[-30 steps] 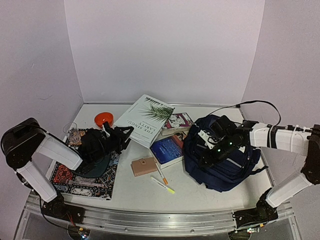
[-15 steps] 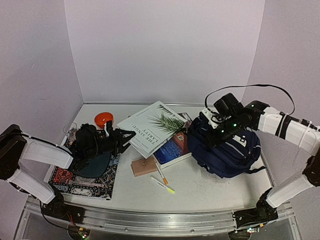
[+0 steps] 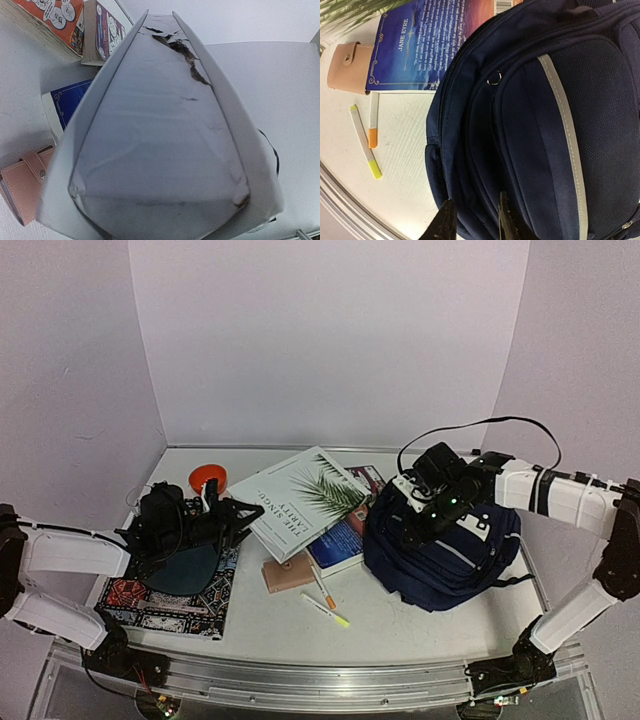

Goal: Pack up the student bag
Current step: Pick up the largest pocket of the bag from the student bag.

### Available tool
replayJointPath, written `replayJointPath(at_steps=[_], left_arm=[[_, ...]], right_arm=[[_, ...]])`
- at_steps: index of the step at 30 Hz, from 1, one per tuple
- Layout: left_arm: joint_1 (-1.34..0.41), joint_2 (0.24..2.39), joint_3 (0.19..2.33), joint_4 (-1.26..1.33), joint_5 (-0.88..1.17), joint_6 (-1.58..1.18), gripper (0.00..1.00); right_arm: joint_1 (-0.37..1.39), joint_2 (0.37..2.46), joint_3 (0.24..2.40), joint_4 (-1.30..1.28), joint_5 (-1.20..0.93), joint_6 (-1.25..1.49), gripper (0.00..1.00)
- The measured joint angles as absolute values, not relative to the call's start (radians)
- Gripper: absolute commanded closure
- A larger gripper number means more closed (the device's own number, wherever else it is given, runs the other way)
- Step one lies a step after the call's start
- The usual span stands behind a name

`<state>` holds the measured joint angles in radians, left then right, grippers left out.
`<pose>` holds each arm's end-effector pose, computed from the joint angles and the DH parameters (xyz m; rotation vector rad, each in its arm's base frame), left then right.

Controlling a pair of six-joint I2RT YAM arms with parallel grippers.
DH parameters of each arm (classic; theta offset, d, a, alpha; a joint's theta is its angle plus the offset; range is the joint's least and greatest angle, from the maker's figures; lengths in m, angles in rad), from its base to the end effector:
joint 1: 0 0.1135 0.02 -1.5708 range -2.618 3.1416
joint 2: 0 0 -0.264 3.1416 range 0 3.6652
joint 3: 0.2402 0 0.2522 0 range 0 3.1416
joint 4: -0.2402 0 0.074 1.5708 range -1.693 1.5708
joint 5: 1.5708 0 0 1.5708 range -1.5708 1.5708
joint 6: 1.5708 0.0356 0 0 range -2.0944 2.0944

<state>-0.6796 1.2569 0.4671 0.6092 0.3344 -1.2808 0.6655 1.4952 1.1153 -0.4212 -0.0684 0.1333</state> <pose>0.1944 -0.1721 0.2135 -0.3341 2.0601 -1.6258 0.2549 0.2032 0.2630 -0.6684 2.3249 0.4572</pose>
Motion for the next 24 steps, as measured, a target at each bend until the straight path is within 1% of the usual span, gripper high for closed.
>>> replayJointPath(at_steps=[3, 5, 13, 20, 24], left_arm=[[-0.680, 1.248, 0.467, 0.591, 0.338, -1.279, 0.68], [-0.680, 1.241, 0.467, 0.583, 0.337, -1.278, 0.68], [-0.673, 1.239, 0.467, 0.565, 0.337, -1.271, 0.68], [-0.666, 1.241, 0.467, 0.565, 0.337, -1.256, 0.68], [-0.666, 1.246, 0.469, 0.564, 0.338, -1.254, 0.68]], right_arm=[[0.667, 1.489, 1.111, -0.413, -0.086, 0.137, 0.51], [0.672, 1.483, 1.099, -0.406, -0.089, 0.139, 0.49], [0.723, 1.492, 1.070, -0.408, -0.044, 0.150, 0.46], [0.761, 1.576, 1.072, -0.439, 0.076, 0.154, 0.46], [0.772, 1.589, 1.078, -0.470, 0.151, 0.158, 0.48]])
